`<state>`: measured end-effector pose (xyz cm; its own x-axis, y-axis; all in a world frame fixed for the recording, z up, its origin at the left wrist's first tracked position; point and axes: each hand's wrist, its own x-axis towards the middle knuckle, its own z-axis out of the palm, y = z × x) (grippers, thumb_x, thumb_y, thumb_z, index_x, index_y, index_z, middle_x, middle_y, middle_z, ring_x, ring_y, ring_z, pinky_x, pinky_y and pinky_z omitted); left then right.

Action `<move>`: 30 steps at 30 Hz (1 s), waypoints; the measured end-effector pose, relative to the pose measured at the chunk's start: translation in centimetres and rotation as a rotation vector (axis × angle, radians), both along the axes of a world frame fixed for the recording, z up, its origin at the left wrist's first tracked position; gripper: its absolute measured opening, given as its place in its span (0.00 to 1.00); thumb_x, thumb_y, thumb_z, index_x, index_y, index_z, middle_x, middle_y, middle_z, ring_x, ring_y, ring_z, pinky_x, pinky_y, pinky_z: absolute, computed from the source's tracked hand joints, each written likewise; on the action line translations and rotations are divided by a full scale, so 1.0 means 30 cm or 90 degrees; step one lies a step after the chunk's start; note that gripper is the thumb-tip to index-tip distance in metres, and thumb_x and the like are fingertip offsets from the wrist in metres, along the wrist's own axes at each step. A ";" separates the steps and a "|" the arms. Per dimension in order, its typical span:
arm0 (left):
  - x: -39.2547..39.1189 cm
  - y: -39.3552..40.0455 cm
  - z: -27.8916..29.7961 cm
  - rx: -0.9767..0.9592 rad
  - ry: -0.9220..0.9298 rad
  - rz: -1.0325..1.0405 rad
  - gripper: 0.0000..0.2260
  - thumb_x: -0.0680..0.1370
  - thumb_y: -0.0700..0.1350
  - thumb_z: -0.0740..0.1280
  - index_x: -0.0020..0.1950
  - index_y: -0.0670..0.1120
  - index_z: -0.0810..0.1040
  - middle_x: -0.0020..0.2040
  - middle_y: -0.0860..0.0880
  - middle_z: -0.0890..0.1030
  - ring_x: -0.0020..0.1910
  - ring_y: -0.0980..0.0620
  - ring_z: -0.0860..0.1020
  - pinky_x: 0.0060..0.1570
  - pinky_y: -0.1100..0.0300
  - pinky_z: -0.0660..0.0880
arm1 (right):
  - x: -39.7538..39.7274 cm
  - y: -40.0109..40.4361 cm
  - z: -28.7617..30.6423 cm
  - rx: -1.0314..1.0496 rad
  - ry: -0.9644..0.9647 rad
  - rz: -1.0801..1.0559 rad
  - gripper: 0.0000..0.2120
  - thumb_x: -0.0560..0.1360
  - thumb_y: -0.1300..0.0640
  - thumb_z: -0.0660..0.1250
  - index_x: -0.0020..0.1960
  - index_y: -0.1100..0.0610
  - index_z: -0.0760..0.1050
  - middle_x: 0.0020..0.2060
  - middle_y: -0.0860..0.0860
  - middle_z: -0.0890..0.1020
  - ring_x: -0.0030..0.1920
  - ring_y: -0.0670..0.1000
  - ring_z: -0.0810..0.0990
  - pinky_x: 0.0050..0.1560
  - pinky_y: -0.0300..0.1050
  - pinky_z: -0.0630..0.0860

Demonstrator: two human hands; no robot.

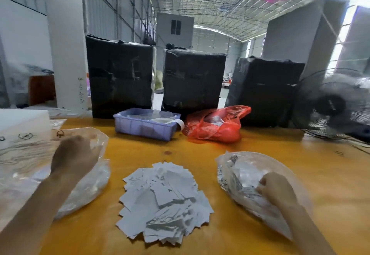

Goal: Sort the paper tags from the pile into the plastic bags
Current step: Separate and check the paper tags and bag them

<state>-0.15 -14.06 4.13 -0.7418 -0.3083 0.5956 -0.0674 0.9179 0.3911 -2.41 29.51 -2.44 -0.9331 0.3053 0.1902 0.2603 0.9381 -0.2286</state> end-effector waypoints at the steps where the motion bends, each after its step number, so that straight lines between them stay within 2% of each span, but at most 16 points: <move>1: 0.003 0.048 0.000 0.011 0.004 -0.063 0.12 0.74 0.41 0.71 0.56 0.39 0.80 0.50 0.38 0.81 0.47 0.41 0.78 0.45 0.50 0.74 | 0.001 -0.002 0.001 -0.024 0.019 -0.008 0.10 0.72 0.60 0.69 0.32 0.57 0.75 0.31 0.52 0.79 0.35 0.51 0.78 0.35 0.43 0.71; 4: 0.013 0.195 -0.036 0.085 -0.020 -0.235 0.11 0.74 0.43 0.71 0.55 0.43 0.82 0.47 0.46 0.82 0.44 0.52 0.77 0.43 0.59 0.72 | 0.006 -0.006 -0.002 -0.049 0.019 -0.022 0.08 0.72 0.65 0.64 0.35 0.58 0.77 0.35 0.54 0.81 0.38 0.54 0.80 0.35 0.45 0.73; 7: 0.023 0.320 -0.112 0.151 -0.099 -0.382 0.07 0.73 0.44 0.72 0.51 0.48 0.83 0.43 0.55 0.81 0.44 0.60 0.79 0.40 0.73 0.70 | -0.002 0.009 0.006 -0.114 0.038 -0.020 0.08 0.73 0.65 0.63 0.43 0.65 0.81 0.42 0.59 0.84 0.43 0.57 0.81 0.39 0.48 0.75; 8: 0.024 0.350 -0.143 0.165 -0.129 -0.413 0.06 0.73 0.43 0.72 0.50 0.48 0.83 0.43 0.56 0.82 0.44 0.61 0.79 0.40 0.76 0.70 | -0.002 0.015 0.015 -0.148 0.051 -0.015 0.08 0.73 0.66 0.63 0.43 0.67 0.81 0.41 0.61 0.83 0.42 0.58 0.81 0.37 0.48 0.73; 11: 0.018 0.404 -0.227 0.168 -0.199 -0.451 0.08 0.73 0.43 0.72 0.52 0.46 0.82 0.45 0.54 0.82 0.46 0.60 0.80 0.44 0.74 0.71 | 0.006 0.019 0.047 -0.258 0.115 0.000 0.09 0.69 0.68 0.65 0.31 0.69 0.76 0.30 0.65 0.78 0.30 0.55 0.73 0.32 0.43 0.64; 13: 0.013 0.413 -0.257 0.153 -0.224 -0.448 0.09 0.74 0.45 0.71 0.54 0.47 0.82 0.46 0.55 0.81 0.46 0.61 0.78 0.44 0.74 0.71 | 0.020 0.007 0.079 -0.408 0.162 0.028 0.08 0.68 0.71 0.67 0.29 0.68 0.78 0.28 0.63 0.79 0.29 0.53 0.74 0.30 0.42 0.68; 15: 0.009 0.416 -0.268 0.144 -0.211 -0.441 0.10 0.74 0.45 0.71 0.55 0.47 0.81 0.47 0.55 0.81 0.46 0.61 0.78 0.45 0.74 0.71 | 0.042 -0.021 0.118 -0.604 0.192 0.078 0.05 0.66 0.73 0.70 0.34 0.67 0.80 0.28 0.60 0.80 0.28 0.53 0.77 0.27 0.39 0.70; 18: 0.020 0.431 -0.244 0.190 -0.130 -0.445 0.09 0.74 0.47 0.71 0.53 0.49 0.82 0.46 0.57 0.82 0.46 0.60 0.79 0.45 0.73 0.73 | 0.083 -0.098 0.183 -0.837 0.137 0.193 0.04 0.68 0.67 0.73 0.42 0.66 0.81 0.31 0.56 0.83 0.30 0.49 0.81 0.27 0.35 0.73; 19: 0.030 0.440 -0.227 0.241 -0.107 -0.467 0.09 0.73 0.52 0.71 0.51 0.50 0.82 0.44 0.57 0.83 0.45 0.60 0.80 0.44 0.73 0.74 | 0.095 -0.135 0.199 -0.865 0.087 0.247 0.06 0.69 0.62 0.73 0.44 0.64 0.81 0.33 0.55 0.84 0.32 0.49 0.82 0.29 0.35 0.74; 20: 0.043 0.452 -0.204 0.326 -0.107 -0.505 0.14 0.70 0.58 0.71 0.49 0.51 0.81 0.42 0.56 0.84 0.45 0.59 0.81 0.45 0.71 0.75 | 0.105 -0.176 0.209 -0.862 0.032 0.298 0.07 0.69 0.59 0.72 0.44 0.62 0.82 0.33 0.54 0.84 0.33 0.48 0.82 0.30 0.36 0.74; 22: 0.064 0.478 -0.163 0.551 -0.173 -0.598 0.32 0.59 0.72 0.70 0.51 0.49 0.80 0.44 0.52 0.85 0.46 0.56 0.82 0.45 0.63 0.79 | 0.124 -0.268 0.211 -0.807 -0.070 0.378 0.07 0.68 0.55 0.72 0.41 0.58 0.82 0.31 0.52 0.82 0.31 0.47 0.80 0.31 0.36 0.74; 23: 0.068 0.485 -0.150 0.625 -0.214 -0.620 0.38 0.55 0.74 0.70 0.53 0.48 0.79 0.46 0.50 0.85 0.47 0.54 0.83 0.44 0.61 0.79 | 0.134 -0.313 0.204 -0.768 -0.107 0.409 0.06 0.69 0.54 0.72 0.39 0.58 0.82 0.30 0.52 0.81 0.30 0.47 0.79 0.31 0.36 0.73; 25: 0.070 0.482 -0.140 0.657 -0.279 -0.639 0.38 0.56 0.68 0.74 0.56 0.45 0.79 0.47 0.48 0.85 0.47 0.52 0.83 0.43 0.60 0.79 | 0.150 -0.386 0.177 -0.702 -0.147 0.453 0.08 0.72 0.55 0.71 0.37 0.59 0.80 0.27 0.51 0.78 0.27 0.46 0.77 0.31 0.37 0.72; 28: 0.070 0.457 -0.147 0.552 -0.309 -0.613 0.19 0.66 0.47 0.78 0.52 0.40 0.81 0.43 0.42 0.84 0.41 0.48 0.82 0.44 0.58 0.80 | 0.163 -0.455 0.140 -0.674 -0.136 0.447 0.12 0.76 0.54 0.67 0.39 0.62 0.79 0.27 0.52 0.80 0.27 0.47 0.77 0.30 0.37 0.71; 30: 0.051 0.436 -0.166 0.559 -0.280 -0.552 0.10 0.68 0.42 0.76 0.46 0.40 0.82 0.37 0.45 0.82 0.35 0.53 0.80 0.37 0.63 0.77 | 0.156 -0.480 0.113 -0.705 -0.079 0.390 0.14 0.78 0.54 0.63 0.42 0.63 0.78 0.29 0.54 0.82 0.28 0.49 0.79 0.30 0.39 0.74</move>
<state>1.37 -0.98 -0.83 -0.9736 0.2051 0.0998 0.1376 0.1792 0.9741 2.27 15.10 0.96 -0.9704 -0.2413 0.0115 -0.0703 0.2364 -0.9691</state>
